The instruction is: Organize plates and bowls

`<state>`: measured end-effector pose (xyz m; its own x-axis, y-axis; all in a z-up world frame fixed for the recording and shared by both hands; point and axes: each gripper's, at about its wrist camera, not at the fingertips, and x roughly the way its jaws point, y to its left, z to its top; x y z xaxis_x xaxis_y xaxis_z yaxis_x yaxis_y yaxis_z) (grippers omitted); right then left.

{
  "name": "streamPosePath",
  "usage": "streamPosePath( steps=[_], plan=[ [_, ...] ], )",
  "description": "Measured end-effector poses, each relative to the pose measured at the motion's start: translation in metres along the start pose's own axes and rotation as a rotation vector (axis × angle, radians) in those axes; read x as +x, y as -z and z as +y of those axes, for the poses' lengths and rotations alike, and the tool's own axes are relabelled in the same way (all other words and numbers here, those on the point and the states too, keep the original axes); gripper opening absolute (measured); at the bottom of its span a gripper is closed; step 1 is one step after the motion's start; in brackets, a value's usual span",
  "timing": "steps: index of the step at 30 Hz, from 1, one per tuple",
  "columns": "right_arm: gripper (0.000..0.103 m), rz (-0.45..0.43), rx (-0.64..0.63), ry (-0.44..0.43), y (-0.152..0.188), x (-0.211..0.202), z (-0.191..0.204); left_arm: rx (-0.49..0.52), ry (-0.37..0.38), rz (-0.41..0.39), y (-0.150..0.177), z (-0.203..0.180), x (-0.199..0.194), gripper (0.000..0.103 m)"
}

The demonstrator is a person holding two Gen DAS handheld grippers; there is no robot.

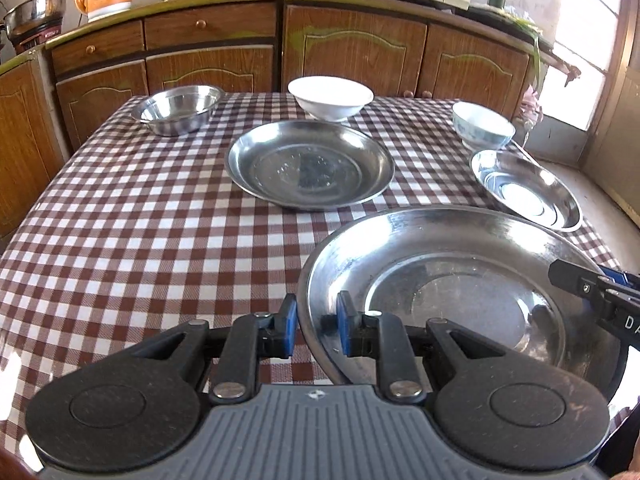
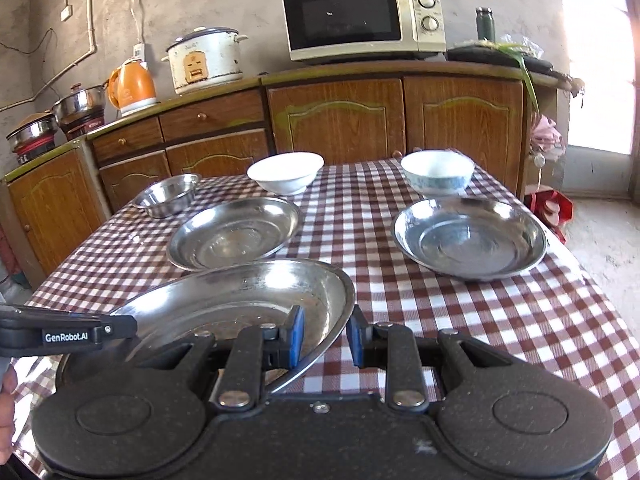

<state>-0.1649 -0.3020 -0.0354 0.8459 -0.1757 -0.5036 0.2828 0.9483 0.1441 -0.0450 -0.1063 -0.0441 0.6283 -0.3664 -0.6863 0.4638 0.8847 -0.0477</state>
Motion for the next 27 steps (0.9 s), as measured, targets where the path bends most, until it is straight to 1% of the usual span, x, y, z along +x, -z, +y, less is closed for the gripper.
streamPosePath(
  steps=[10,27],
  plan=[
    [0.031,0.034,0.001,-0.001,0.010,0.014,-0.001,-0.003,-0.021,0.034,0.005,0.002,0.013,0.022],
    [0.030,0.083,-0.004,0.023,0.017,0.026,-0.004,0.003,-0.026,0.074,0.012,0.000,0.026,0.023]
  ],
)
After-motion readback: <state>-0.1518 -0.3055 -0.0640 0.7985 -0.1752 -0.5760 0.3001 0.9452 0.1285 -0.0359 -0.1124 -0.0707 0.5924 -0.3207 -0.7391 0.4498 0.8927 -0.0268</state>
